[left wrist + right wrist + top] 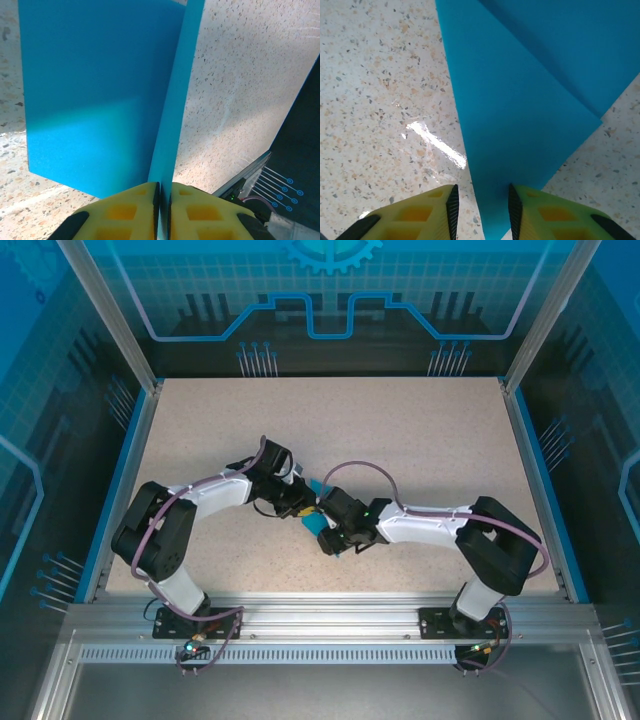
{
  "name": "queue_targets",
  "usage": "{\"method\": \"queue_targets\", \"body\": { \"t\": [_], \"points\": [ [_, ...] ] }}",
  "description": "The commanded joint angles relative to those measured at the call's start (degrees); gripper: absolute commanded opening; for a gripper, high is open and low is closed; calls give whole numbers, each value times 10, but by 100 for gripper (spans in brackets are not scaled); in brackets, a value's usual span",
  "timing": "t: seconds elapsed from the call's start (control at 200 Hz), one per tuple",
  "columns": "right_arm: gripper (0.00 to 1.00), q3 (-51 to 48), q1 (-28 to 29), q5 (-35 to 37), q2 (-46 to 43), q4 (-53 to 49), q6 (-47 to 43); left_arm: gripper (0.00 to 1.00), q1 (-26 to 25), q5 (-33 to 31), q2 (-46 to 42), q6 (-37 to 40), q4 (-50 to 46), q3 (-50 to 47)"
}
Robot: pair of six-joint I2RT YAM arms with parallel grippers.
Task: Fold a paper plane with a square sheet of paper (fold left side to right side)
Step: Fourth fold the wing at the center of the table.
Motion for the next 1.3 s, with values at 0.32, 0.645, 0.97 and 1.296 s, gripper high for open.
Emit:
{"method": "queue_targets", "body": {
  "t": [0.32,0.645,0.97,1.296],
  "points": [
    [11,20,6,-2,25,-18,4,32,3,-16,-34,19,-59,25],
    [3,11,-16,-76,14,10,-2,64,68,-22,-102,57,-111,19],
    [3,-12,-60,-192,-2,66,4,41,74,13,-81,32,-53,-40],
    [3,-51,-82,-238,2,95,11,36,24,24,-6,27,-21,-16]
  ]
}}
